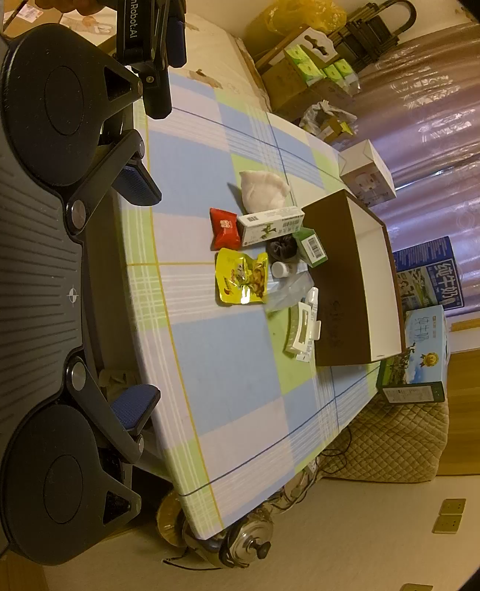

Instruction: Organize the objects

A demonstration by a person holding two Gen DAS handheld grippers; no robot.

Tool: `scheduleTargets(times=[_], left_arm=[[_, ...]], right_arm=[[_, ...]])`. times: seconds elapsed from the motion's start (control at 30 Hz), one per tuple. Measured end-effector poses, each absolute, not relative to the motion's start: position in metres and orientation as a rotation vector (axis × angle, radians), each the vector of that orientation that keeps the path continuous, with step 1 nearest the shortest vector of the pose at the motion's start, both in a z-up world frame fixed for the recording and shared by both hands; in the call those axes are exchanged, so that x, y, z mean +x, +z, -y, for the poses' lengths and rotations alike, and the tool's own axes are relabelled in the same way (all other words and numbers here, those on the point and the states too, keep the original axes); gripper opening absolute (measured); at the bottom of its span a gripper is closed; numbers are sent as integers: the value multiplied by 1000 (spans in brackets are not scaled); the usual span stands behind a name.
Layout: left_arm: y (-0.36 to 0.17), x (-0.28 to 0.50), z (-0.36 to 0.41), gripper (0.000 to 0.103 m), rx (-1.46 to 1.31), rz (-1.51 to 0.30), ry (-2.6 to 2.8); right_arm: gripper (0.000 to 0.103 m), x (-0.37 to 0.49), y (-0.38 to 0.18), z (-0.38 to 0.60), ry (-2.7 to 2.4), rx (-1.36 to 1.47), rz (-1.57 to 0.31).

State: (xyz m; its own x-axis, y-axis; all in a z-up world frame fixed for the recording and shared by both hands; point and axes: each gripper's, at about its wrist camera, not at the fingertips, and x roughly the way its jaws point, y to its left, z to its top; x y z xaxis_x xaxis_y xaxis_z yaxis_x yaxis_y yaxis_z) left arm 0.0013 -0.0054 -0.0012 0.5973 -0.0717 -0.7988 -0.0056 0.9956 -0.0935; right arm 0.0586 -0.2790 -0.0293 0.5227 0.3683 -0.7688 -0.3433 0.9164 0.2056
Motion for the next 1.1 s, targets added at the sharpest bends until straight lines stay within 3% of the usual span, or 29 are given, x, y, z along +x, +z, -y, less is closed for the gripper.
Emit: scheduleTargets(times=[1.1], left_arm=[[3,5,-1,102,-107,-931,-16]], right_arm=[[101,66,-27,271,436,20,-925]])
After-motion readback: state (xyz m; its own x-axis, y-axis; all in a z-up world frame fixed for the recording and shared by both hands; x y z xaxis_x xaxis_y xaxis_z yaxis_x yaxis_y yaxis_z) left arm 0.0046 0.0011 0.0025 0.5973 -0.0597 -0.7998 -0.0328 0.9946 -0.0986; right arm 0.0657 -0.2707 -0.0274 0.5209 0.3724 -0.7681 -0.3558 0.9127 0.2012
